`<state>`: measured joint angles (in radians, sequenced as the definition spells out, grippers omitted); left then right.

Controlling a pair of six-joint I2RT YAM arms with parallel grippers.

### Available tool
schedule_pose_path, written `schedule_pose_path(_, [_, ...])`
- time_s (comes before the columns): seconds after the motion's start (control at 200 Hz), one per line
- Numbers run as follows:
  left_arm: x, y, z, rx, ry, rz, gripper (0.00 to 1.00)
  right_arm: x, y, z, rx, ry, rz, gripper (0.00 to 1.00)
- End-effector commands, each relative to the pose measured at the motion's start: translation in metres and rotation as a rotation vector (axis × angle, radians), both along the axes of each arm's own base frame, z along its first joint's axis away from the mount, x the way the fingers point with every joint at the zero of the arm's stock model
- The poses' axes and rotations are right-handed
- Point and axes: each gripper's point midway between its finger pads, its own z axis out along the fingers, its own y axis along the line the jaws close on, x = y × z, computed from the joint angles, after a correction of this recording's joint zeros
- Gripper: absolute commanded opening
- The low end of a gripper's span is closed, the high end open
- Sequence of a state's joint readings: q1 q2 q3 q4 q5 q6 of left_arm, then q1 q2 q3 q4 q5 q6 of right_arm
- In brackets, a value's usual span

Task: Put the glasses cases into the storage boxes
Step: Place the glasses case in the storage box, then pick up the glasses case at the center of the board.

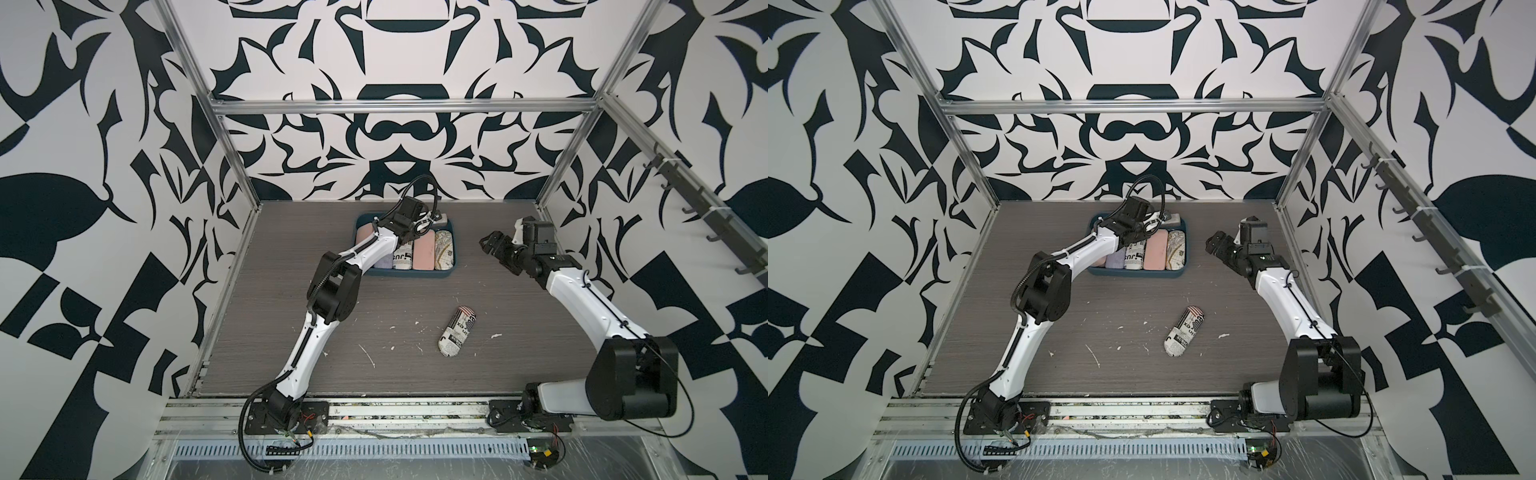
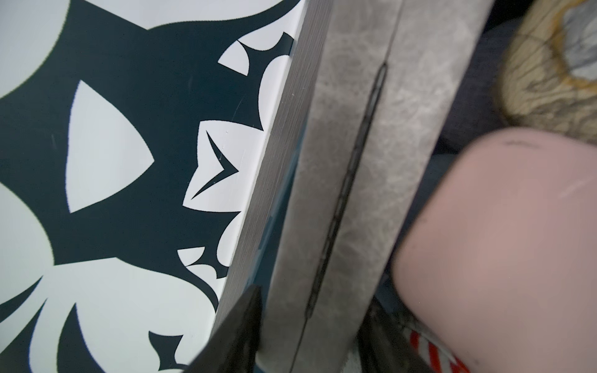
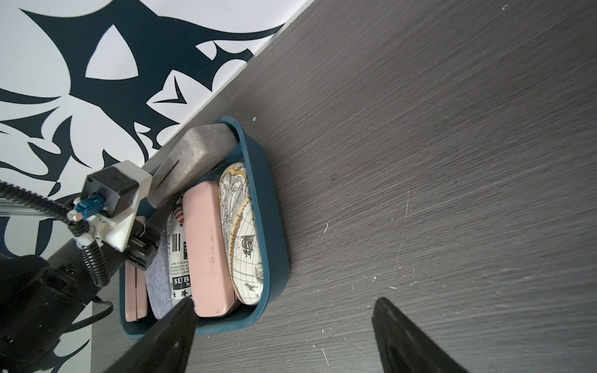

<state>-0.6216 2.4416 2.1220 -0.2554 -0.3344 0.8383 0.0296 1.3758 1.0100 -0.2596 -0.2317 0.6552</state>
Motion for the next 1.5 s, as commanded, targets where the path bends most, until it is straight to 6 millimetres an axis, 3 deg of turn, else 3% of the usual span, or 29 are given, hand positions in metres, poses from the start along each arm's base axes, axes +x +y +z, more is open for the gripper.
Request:
schedule_pose_path(0.0, [0.003, 0.001, 0.032, -0.042, -0.024, -0.012, 0.54, 0.005, 0.002, 0.003, 0.025, -0.024, -0.002, 0.89])
schedule_pose_path(0.225, [0.003, -0.001, 0.03, -0.058, -0.011, -0.004, 0.63, 0.005, 0.003, 0.0, 0.035, -0.013, -0.001, 0.89])
schedule_pose_path(0.325, [0.005, -0.001, 0.038, -0.082, -0.025, 0.004, 0.69, 0.005, 0.003, -0.002, 0.036, -0.009, 0.0, 0.88])
schedule_pose_path(0.495, [0.007, -0.002, 0.083, -0.194, -0.089, 0.022, 0.82, 0.005, 0.004, -0.002, 0.045, -0.01, 0.002, 0.88])
schedule_pose_path(0.755, [0.004, 0.013, 0.151, -0.403, -0.126, 0.065, 0.84, 0.014, 0.016, 0.002, 0.096, -0.038, 0.048, 0.83])
schedule_pose_path(0.845, [-0.001, 0.028, 0.172, -0.506, -0.114, 0.121, 0.83, 0.026, 0.035, 0.012, 0.114, -0.068, 0.116, 0.75])
schedule_pose_path(0.935, [-0.009, 0.047, 0.189, -0.653, -0.058, 0.193, 0.77, 0.042, 0.071, 0.021, 0.075, -0.087, 0.227, 0.61])
schedule_pose_path(0.985, [-0.018, 0.059, 0.197, -0.741, -0.004, 0.227, 0.73, 0.053, 0.094, 0.024, 0.058, -0.091, 0.291, 0.53])
schedule_pose_path(1.095, [-0.047, 0.069, 0.202, -0.878, 0.091, 0.263, 0.59, 0.078, 0.136, 0.025, 0.092, -0.098, 0.39, 0.14])
schedule_pose_path(1.145, [-0.069, 0.068, 0.206, -0.934, 0.15, 0.24, 0.55, 0.089, 0.148, 0.024, 0.101, -0.103, 0.413, 0.06])
schedule_pose_path(1.29, [-0.137, 0.052, 0.196, -1.017, 0.338, 0.137, 0.54, 0.107, 0.154, 0.017, 0.099, -0.088, 0.405, 0.03])
schedule_pose_path(1.495, [-0.219, 0.026, 0.16, -0.923, 0.482, 0.087, 0.64, 0.102, 0.138, 0.01, 0.05, -0.068, 0.384, 0.08])
